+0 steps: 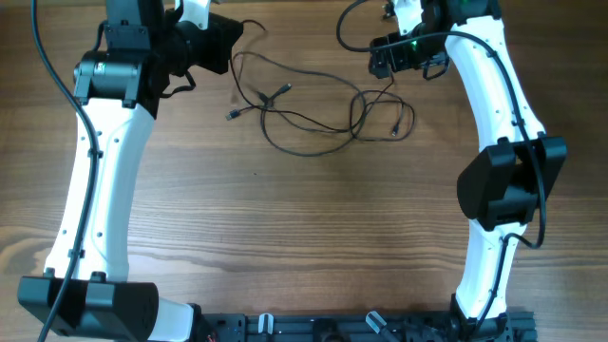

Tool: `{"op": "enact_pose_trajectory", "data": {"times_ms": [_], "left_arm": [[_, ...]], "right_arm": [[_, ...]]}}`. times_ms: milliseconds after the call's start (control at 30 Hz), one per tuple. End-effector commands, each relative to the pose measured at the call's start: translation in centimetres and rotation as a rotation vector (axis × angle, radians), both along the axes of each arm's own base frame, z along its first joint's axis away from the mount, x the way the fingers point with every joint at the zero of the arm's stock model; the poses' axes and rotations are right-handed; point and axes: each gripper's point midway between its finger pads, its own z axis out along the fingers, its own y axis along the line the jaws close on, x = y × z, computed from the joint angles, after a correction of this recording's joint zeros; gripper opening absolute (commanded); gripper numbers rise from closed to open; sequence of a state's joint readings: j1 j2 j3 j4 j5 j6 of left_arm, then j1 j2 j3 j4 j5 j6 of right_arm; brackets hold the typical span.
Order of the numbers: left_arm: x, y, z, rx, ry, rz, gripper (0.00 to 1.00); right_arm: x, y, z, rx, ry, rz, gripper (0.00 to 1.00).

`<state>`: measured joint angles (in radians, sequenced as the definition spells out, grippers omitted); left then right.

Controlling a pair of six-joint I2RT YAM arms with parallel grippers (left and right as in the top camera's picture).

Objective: Untangle cables

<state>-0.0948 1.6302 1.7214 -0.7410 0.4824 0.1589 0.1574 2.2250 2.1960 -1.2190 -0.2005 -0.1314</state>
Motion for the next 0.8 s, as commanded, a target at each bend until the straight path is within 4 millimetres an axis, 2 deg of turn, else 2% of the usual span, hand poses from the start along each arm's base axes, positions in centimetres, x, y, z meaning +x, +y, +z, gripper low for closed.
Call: {"op": "enact_pose_trajectory", "data": {"times_ms": [0, 100, 233, 267, 300, 333, 367, 433, 633, 767], "left_arm": [[-0.6, 0.5, 1.8, -0.007, -0.04, 0.018, 0.04], [-0.7, 0.9, 2.4, 0.001, -0.057, 0.033, 0.04], [-1.0, 2.1, 3.9, 0.034, -0.104, 0.093, 0.04], [-1.1, 2.4, 4.3, 0.032, -0.115, 0.097, 0.04], [-1.3, 2.8, 4.8, 0.031, -0.131, 0.107, 0.04], [-1.3, 3.1, 5.0, 0.031, -0.135, 0.114, 0.04], [-1.3, 3.3, 5.1, 0.031, -0.138, 0.12, 0.04], [-1.3, 3.8, 5.2, 0.031, -0.139, 0.129, 0.04], [-1.3, 3.9, 5.2, 0.031, -0.14, 0.132, 0.04], [-1.3, 3.9, 5.2, 0.031, -0.14, 0.132, 0.04]], "right_arm": [[-0.3, 0.9, -1.6, 0.04, 0.051, 0.016, 1.0], [-0.7, 1.2, -2.1, 0.05, 0.072, 0.049, 0.99], [-2.4, 1.3, -3.7, 0.052, 0.139, 0.107, 0.87], [-2.9, 1.2, -4.1, 0.051, 0.158, 0.106, 0.75], [-3.4, 1.4, -4.7, 0.061, 0.183, 0.102, 0.57], [-3.6, 1.6, -4.9, 0.079, 0.196, 0.106, 0.5], [-4.0, 1.9, -5.1, 0.097, 0.208, 0.112, 0.48], [-4.9, 2.7, -5.4, 0.142, 0.239, 0.151, 0.55], [-6.9, 5.9, -4.4, 0.291, 0.247, 0.335, 0.52], [-8.2, 8.2, -3.7, 0.35, 0.242, 0.441, 0.58]]}}
